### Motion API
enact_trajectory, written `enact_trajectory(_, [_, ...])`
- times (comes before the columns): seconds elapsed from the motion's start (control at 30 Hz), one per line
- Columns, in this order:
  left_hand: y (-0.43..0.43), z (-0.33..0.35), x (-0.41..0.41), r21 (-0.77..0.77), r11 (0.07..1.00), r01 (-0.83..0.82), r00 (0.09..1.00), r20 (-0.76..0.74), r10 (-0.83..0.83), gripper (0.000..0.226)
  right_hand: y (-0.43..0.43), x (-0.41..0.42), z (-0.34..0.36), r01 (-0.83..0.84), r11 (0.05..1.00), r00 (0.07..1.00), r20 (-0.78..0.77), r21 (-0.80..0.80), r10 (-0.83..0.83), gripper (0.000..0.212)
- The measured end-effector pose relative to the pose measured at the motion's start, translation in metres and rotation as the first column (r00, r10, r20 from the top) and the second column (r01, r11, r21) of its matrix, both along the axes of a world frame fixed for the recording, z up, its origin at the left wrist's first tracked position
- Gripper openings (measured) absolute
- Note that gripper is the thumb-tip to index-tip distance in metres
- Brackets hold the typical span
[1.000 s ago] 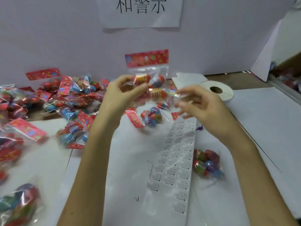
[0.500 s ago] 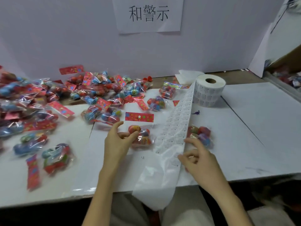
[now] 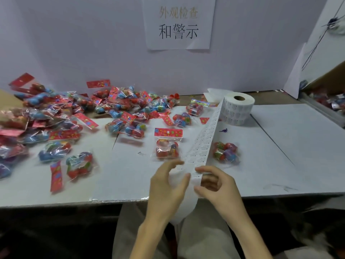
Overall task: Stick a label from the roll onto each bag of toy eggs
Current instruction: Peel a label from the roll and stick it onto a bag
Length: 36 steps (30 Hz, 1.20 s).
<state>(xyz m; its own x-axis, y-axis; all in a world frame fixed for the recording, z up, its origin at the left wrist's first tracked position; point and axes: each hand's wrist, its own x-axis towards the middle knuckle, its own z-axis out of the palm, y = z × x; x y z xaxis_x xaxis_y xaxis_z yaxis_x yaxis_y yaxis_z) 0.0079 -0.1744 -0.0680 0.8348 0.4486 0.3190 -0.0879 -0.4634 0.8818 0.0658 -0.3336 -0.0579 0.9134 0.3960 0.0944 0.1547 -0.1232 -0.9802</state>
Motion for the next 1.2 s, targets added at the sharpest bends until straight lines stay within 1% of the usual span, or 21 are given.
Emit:
enact_trajectory(0.1, [-0.016, -0.012, -0.002, 0.061, 0.998, 0.012, 1.0, 0.0, -0.012, 0.032, -0.002, 0.002, -0.005, 0.014, 1.0, 1.0, -0.025, 0.021, -0.013, 0.043])
enact_trajectory(0.2, [-0.018, -0.02, -0.003, 0.196, 0.98, 0.023, 0.999, -0.035, -0.016, 0.046, -0.001, 0.005, -0.009, 0.033, 0.999, 0.999, -0.025, -0.005, -0.033, 0.041])
enact_trajectory(0.3, [-0.016, -0.022, -0.003, 0.288, 0.957, 0.033, 0.998, -0.058, -0.017, 0.048, 0.0, 0.008, -0.01, 0.065, 0.998, 0.998, 0.004, -0.026, -0.065, 0.039])
enact_trajectory(0.5, [-0.016, -0.021, -0.003, 0.285, 0.958, 0.039, 0.997, -0.079, -0.017, 0.048, 0.002, 0.009, -0.013, 0.11, 0.993, 0.993, 0.035, -0.03, -0.109, 0.036])
enact_trajectory(0.63, [-0.013, -0.021, -0.003, 0.28, 0.958, 0.055, 0.995, -0.098, -0.029, 0.046, 0.001, 0.01, -0.012, 0.121, 0.993, 0.992, 0.024, -0.017, -0.121, 0.029])
enact_trajectory(0.77, [-0.013, -0.02, -0.004, 0.294, 0.954, 0.06, 0.994, -0.11, -0.028, 0.046, 0.002, 0.008, -0.012, 0.148, 0.989, 0.988, 0.047, -0.013, -0.147, 0.022])
enact_trajectory(0.83, [-0.014, -0.02, -0.004, 0.3, 0.952, 0.061, 0.993, -0.114, -0.027, 0.048, -0.001, 0.008, -0.012, 0.123, 0.992, 0.991, 0.05, -0.023, -0.122, 0.024])
enact_trajectory(0.97, [-0.015, -0.018, -0.005, 0.306, 0.951, 0.05, 0.994, -0.112, -0.016, 0.045, -0.008, 0.011, -0.01, -0.002, 0.997, 1.0, 0.028, -0.078, 0.004, 0.035])
enact_trajectory(1.1, [-0.016, -0.016, -0.006, 0.307, 0.951, 0.047, 0.993, -0.114, -0.012, 0.041, -0.007, 0.01, -0.011, 0.017, 0.998, 0.999, 0.041, -0.061, -0.014, 0.036])
enact_trajectory(1.2, [-0.017, -0.014, -0.006, 0.296, 0.954, 0.044, 0.994, -0.11, -0.012, 0.037, -0.006, 0.01, -0.013, 0.041, 0.999, 0.998, 0.052, -0.033, -0.039, 0.03])
